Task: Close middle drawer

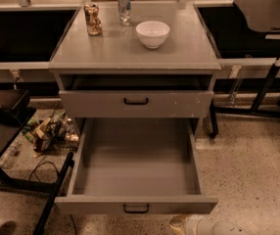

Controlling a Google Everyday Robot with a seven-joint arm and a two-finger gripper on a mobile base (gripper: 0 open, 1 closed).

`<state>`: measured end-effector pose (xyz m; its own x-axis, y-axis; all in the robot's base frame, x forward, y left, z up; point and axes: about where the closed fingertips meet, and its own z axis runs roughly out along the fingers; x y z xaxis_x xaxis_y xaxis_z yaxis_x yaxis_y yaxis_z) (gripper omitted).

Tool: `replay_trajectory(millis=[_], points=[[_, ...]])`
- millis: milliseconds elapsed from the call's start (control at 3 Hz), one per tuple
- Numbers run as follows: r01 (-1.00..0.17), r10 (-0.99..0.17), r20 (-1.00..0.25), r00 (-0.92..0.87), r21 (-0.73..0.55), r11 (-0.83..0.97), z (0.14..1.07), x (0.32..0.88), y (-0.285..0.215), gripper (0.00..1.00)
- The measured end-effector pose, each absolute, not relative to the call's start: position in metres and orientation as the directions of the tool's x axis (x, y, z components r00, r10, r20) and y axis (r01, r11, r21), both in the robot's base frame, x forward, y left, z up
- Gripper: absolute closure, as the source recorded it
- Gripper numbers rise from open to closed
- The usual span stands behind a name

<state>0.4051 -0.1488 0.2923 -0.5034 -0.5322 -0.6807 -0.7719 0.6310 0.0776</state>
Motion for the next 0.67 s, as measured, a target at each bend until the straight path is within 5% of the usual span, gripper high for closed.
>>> replay_trajectory(millis=[667], points=[[-0.796, -0.493, -0.767, -0.411, 0.039, 0.604, 0.303, 0.449, -0.137, 1.00]])
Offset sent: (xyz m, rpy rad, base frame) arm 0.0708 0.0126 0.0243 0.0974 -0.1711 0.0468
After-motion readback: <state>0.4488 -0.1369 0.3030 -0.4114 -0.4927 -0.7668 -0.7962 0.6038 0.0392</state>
